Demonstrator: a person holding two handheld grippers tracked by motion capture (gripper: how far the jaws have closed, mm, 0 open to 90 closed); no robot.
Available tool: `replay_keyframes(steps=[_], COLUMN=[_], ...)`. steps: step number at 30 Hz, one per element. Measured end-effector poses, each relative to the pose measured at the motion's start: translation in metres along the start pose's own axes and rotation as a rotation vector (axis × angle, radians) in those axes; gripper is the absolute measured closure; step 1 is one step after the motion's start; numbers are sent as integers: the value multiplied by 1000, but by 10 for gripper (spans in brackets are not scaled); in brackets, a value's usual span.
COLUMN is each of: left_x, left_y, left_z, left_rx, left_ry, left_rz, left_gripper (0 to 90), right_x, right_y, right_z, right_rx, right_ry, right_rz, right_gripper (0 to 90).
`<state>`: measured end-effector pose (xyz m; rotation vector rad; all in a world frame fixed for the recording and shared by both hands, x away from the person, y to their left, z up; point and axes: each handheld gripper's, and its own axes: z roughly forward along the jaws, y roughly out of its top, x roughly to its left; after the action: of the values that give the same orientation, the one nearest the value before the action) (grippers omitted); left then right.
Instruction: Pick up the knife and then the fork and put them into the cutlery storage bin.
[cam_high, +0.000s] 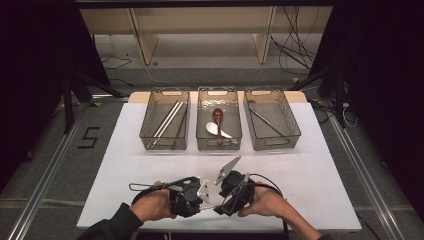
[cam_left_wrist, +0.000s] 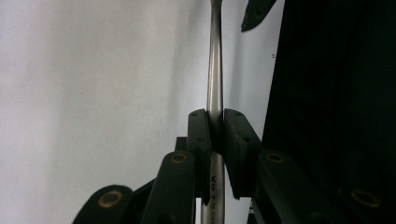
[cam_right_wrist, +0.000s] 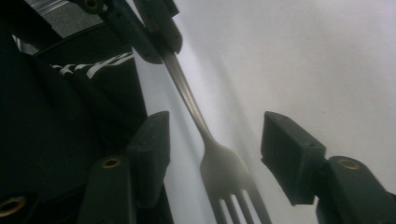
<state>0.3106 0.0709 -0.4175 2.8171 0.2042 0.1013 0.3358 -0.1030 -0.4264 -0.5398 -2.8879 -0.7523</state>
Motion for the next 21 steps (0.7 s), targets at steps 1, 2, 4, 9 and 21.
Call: replay_keyframes(steps=[1, 2, 4, 9, 21], left_x=[0, 0, -1, -1, -4], left_y=[0, 0, 1, 1, 3], left_z=[0, 0, 0, 0, -1], left_rx=[0, -1, -5, -8, -9], left_ry=[-6, -4, -5, -6, -4], left_rz=[-1, -1, -4, -2, 10], left_gripper=[808, 808, 808, 808, 808], right_x=[0, 0, 1, 1, 3], right_y=[0, 1, 1, 0, -1], right_z=[2, 2, 5, 6, 7], right_rx=[5, 15, 6, 12, 20], right_ry=[4, 3, 2, 3, 4], right_rz=[-8, -19, -13, -19, -25], right_gripper=[471, 486, 513, 572, 656])
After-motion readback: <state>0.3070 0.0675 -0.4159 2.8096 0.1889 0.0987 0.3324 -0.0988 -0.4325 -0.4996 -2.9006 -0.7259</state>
